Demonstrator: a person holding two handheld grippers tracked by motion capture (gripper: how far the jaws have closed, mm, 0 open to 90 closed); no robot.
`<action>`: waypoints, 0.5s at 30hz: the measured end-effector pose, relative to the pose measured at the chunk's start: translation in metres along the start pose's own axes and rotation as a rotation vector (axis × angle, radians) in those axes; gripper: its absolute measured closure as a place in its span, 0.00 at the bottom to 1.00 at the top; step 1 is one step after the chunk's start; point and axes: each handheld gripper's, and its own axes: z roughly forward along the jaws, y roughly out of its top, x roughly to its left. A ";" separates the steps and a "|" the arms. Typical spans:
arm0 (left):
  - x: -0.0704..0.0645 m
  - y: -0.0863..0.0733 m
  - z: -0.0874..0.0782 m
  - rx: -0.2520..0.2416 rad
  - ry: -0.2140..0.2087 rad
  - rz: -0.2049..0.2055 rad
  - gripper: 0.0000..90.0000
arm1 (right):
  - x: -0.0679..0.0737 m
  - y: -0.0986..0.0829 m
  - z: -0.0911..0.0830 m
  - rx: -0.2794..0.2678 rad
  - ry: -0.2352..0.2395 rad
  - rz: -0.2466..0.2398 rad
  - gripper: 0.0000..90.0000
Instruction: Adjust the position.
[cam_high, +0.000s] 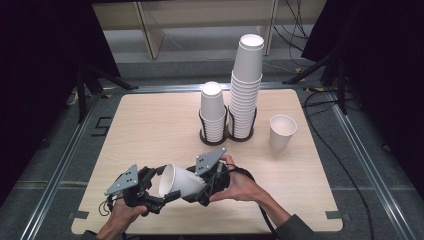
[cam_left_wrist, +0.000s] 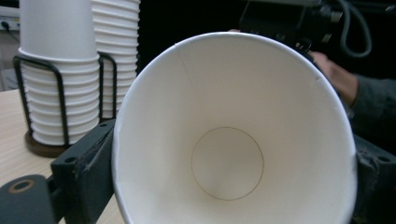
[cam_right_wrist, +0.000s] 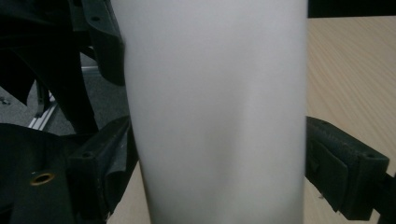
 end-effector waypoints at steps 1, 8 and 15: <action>0.001 0.000 -0.001 0.006 0.007 0.004 0.10 | 0.000 0.000 -0.002 0.005 -0.015 -0.009 0.17; -0.001 -0.003 0.005 0.107 0.029 0.046 0.10 | 0.005 0.008 -0.011 0.090 -0.084 -0.050 0.17; -0.005 -0.004 0.010 0.148 0.009 0.092 0.10 | 0.014 0.011 0.006 0.204 -0.093 -0.119 0.18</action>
